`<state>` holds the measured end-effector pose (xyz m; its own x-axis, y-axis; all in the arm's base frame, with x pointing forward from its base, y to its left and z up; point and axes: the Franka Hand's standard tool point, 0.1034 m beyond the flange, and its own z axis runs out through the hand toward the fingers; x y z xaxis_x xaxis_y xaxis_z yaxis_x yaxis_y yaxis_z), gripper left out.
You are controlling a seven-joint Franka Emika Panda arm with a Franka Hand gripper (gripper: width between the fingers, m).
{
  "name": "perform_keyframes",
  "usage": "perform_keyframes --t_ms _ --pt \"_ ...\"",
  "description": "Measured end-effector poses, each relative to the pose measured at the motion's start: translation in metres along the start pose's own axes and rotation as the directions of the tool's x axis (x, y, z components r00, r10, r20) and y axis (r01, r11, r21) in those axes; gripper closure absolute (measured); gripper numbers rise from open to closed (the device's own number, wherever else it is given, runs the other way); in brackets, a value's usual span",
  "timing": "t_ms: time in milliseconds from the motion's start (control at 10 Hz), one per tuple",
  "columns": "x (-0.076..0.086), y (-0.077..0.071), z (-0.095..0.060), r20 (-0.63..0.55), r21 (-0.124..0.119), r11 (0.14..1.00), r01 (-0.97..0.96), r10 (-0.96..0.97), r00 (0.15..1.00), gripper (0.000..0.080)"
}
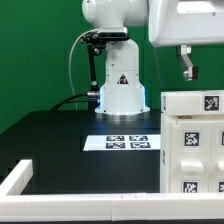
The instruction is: Assemble cabinet
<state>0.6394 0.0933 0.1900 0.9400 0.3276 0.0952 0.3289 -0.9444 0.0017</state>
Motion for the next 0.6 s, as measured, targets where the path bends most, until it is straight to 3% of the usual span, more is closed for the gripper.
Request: perform_keyframes --t_ms 100,300,600 --pt "-0.0021 0.0038 0.0036 0.020 -0.013 0.979 0.205 -0.205 0.979 0.0002" --pt "-0.0046 0.0040 0.0104 0.071 0.004 0.893 0.451 -0.450 0.890 0.0002" --pt "-0.0061 0.0111 0.0097 0.082 0.003 0.799 0.602 -0.600 0.796 0.0002"
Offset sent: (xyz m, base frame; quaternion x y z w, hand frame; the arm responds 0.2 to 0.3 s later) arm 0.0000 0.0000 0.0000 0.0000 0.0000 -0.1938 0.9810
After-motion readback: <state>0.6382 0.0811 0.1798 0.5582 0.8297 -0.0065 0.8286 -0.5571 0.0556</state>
